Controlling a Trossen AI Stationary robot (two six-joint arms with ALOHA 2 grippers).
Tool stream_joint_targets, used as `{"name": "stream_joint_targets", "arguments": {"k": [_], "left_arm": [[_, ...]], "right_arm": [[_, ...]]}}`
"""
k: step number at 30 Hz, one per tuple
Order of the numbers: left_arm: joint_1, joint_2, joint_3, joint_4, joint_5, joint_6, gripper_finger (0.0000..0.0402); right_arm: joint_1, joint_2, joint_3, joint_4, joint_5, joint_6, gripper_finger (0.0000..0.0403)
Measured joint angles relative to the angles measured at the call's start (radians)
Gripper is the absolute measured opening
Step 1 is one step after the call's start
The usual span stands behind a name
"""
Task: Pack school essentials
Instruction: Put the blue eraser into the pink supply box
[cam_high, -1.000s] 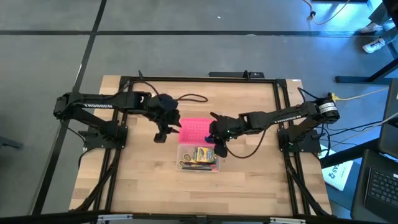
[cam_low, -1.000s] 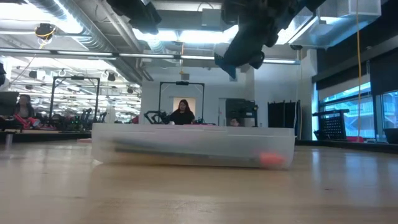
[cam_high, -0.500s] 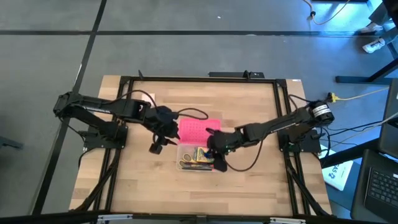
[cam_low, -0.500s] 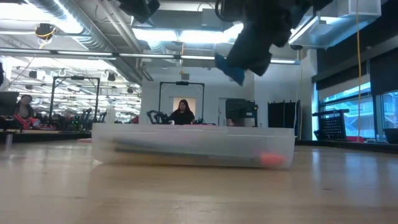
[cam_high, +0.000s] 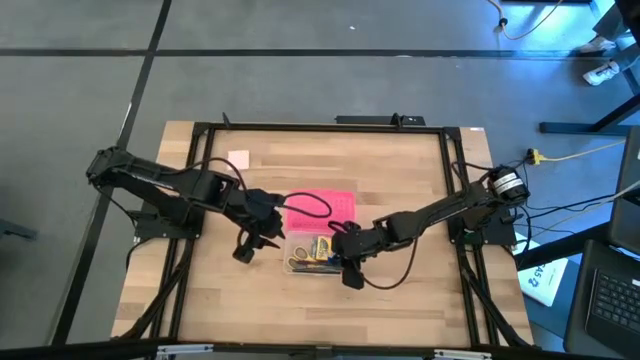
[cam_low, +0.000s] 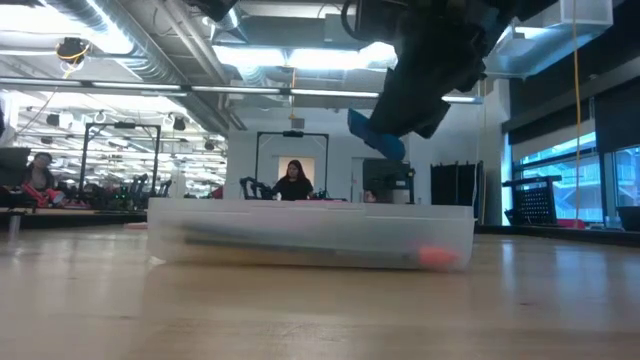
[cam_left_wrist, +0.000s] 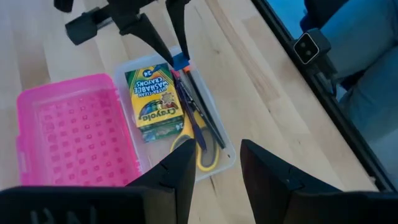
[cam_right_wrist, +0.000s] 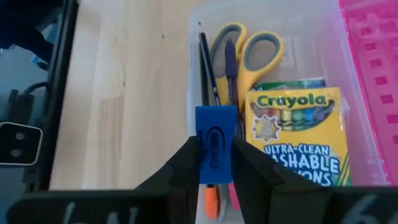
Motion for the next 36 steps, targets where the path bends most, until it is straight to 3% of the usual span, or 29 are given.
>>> {"name": "stream_joint_targets", "arguments": {"k": [9, 36], "left_arm": [[-0.035, 0.0, 0.0, 0.003, -0.068, -0.052, 0.0119], [-0.036, 0.0, 0.0, 0.026, -0.067, -0.051, 0.0119]], "right_arm": [[-0.001, 0.036, 0.0, -0.02, 0.001, 0.0, 0.0082], [-0.003, 0.076, 0.0, -0.022, -0.008, 0.03, 0.0096]]}}
